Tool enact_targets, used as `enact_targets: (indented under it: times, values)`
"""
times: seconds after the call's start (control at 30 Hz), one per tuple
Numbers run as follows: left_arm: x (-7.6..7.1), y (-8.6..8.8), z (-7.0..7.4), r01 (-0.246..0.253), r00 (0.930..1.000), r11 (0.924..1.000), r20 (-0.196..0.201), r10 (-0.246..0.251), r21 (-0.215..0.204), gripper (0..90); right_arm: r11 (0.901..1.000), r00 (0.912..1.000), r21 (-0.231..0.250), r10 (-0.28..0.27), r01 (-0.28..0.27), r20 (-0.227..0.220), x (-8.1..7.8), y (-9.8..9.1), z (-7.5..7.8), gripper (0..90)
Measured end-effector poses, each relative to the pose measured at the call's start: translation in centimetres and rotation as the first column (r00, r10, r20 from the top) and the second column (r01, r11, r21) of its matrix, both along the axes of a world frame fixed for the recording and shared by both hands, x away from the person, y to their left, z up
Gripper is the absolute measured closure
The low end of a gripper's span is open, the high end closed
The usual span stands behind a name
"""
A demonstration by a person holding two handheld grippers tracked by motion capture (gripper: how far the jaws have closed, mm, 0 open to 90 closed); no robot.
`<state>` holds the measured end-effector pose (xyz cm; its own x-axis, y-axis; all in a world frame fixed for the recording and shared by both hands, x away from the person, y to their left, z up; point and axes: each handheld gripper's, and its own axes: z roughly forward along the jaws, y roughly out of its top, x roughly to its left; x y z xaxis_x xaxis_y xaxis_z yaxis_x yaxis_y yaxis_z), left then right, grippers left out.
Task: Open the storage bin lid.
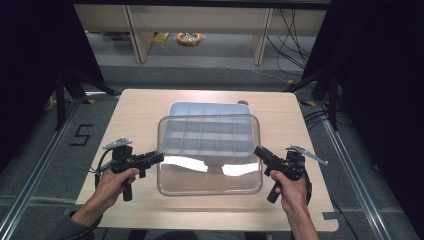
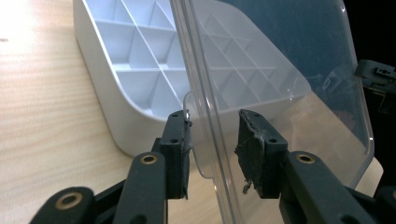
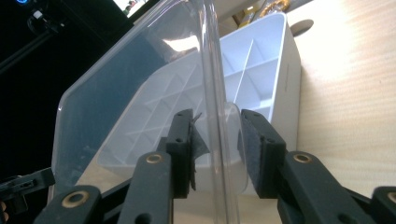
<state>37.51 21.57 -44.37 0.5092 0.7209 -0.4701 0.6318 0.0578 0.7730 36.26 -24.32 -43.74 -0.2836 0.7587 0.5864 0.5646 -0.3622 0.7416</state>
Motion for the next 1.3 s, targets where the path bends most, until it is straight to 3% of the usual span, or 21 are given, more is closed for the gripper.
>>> enact_targets:
  times: [0.03, 0.27, 0.33, 0.37, 0.4, 0.53, 0.6, 0.7, 0.77, 0.8, 0.83, 0.9, 0.93, 1.07, 1.1, 1.17, 1.3]
  values:
    - [-0.1, 0.0, -0.2, 0.012, 0.9999, 0.9998, 0.001, -0.012, -0.013, 63.1, 1.0000, 1.0000, 0.003, 0.003, -0.003, 0.001, -0.1, 0.0, -0.1, 66.5]
    - [-1.1, 0.0, -0.8, 0.019, 0.9997, 0.9998, -0.013, -0.019, -0.001, 63.1, 0.9999, 0.9999, 0.000, 0.010, -0.010, -0.007, -1.5, -0.1, -0.6, 66.5]
    - [-1.4, 0.0, -0.9, 0.028, 0.9995, 0.9996, -0.017, -0.028, -0.002, 63.2, 0.9996, 0.9993, 0.028, 0.010, -0.009, -0.037, -2.1, -0.1, -0.6, 66.5]
    - [-1.5, 0.0, -1.0, 0.034, 0.9993, 0.9994, -0.017, -0.034, -0.006, 63.2, 0.9999, 0.9998, 0.002, 0.011, -0.011, -0.013, -2.1, -0.3, -0.9, 66.5]
    - [-1.7, -0.1, -1.1, 0.035, 0.9992, 0.9994, -0.016, -0.035, -0.001, 63.2, 1.0000, 0.9996, 0.000, 0.009, -0.009, -0.026, -2.4, -0.3, -0.9, 66.4]
    - [-2.2, -0.1, -1.4, 0.032, 0.9992, 0.9995, -0.022, -0.032, 0.002, 63.0, 0.9997, 0.9997, 0.016, 0.019, -0.019, -0.011, -2.9, -0.4, -1.4, 66.1]
    - [-2.4, 0.1, -1.7, 0.042, 0.9988, 0.9991, -0.026, -0.042, 0.002, 63.0, 0.9998, 0.9991, 0.004, 0.018, -0.018, -0.039, -3.2, -0.3, -1.6, 66.1]
    - [-2.8, 0.3, -2.0, 0.040, 0.9986, 0.9992, -0.034, -0.040, 0.003, 63.0, 0.9993, 0.9991, 0.010, 0.036, -0.036, -0.023, -3.4, -0.2, -2.1, 66.0]
    - [-3.1, 0.4, -2.1, 0.039, 0.9988, 0.9992, -0.030, -0.038, 0.010, 62.9, 0.9995, 0.9983, 0.003, 0.033, -0.033, -0.048, -3.8, 0.0, -2.1, 65.8]
    - [-3.2, 0.5, -2.2, 0.043, 0.9987, 0.9991, -0.030, -0.043, 0.002, 63.0, 0.9990, 0.9985, 0.013, 0.042, -0.042, -0.035, -3.9, 0.0, -2.2, 65.7]
    - [-3.3, 0.6, -2.3, 0.041, 0.9986, 0.9991, -0.033, -0.041, 0.009, 63.0, 0.9995, 0.9976, 0.017, 0.029, -0.028, -0.063, -4.2, 0.1, -2.2, 65.8]
    - [-3.5, 0.6, -2.5, 0.047, 0.9982, 0.9988, -0.038, -0.047, 0.012, 63.0, 0.9988, 0.9980, 0.016, 0.046, -0.045, -0.044, -4.5, 0.2, -2.4, 65.5]
    - [-3.6, 0.6, -2.6, 0.048, 0.9981, 0.9988, -0.040, -0.047, 0.011, 62.9, 0.9992, 0.9976, 0.002, 0.040, -0.039, -0.056, -4.6, 0.3, -2.5, 65.4]
    - [-3.9, 0.8, -3.0, 0.055, 0.9967, 0.9985, -0.059, -0.055, -0.003, 62.7, 0.9989, 0.9980, 0.014, 0.046, -0.045, -0.043, -5.0, 0.1, -2.9, 65.3]
    - [-4.0, 0.8, -3.0, 0.055, 0.9967, 0.9985, -0.060, -0.055, -0.001, 62.7, 0.9982, 0.9965, 0.043, 0.045, -0.042, -0.070, -5.3, 0.3, -2.7, 65.3]
    - [-4.1, 0.8, -3.1, 0.057, 0.9963, 0.9984, -0.065, -0.057, -0.003, 62.7, 0.9990, 0.9969, 0.006, 0.044, -0.043, -0.066, -5.4, 0.2, -3.0, 64.9]
    - [-4.5, 1.0, -3.4, 0.060, 0.9955, 0.9981, -0.073, -0.061, -0.008, 62.7, 0.9987, 0.9964, 0.009, 0.050, -0.049, -0.068, -5.8, 0.2, -3.3, 64.9]
